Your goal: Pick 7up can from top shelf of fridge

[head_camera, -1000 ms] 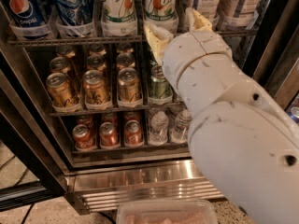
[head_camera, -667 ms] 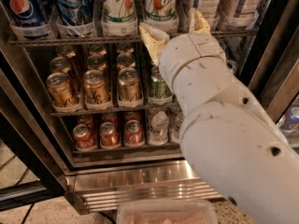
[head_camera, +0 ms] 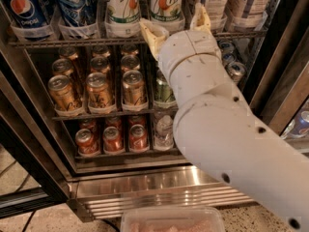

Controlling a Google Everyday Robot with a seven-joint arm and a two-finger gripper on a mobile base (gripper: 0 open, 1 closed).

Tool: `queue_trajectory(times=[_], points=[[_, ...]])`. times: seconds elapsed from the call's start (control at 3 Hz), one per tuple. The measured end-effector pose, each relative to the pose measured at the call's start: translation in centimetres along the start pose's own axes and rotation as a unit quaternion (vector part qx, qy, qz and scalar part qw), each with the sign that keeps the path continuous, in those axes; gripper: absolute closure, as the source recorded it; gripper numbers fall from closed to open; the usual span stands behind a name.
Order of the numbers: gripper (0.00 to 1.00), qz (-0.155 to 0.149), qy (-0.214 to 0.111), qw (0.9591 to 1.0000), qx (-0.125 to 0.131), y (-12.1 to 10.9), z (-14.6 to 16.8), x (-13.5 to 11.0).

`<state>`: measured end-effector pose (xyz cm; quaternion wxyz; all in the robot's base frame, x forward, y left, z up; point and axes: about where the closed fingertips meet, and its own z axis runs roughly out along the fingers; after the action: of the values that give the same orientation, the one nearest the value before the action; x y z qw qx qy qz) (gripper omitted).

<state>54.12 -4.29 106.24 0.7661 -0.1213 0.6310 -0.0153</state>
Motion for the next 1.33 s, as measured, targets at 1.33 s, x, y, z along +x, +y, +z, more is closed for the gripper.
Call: queue_trajectory(times=[1.33], points=[[0.39, -0.017, -0.013, 0.9998, 0.004, -1.5, 3.7, -1.1]])
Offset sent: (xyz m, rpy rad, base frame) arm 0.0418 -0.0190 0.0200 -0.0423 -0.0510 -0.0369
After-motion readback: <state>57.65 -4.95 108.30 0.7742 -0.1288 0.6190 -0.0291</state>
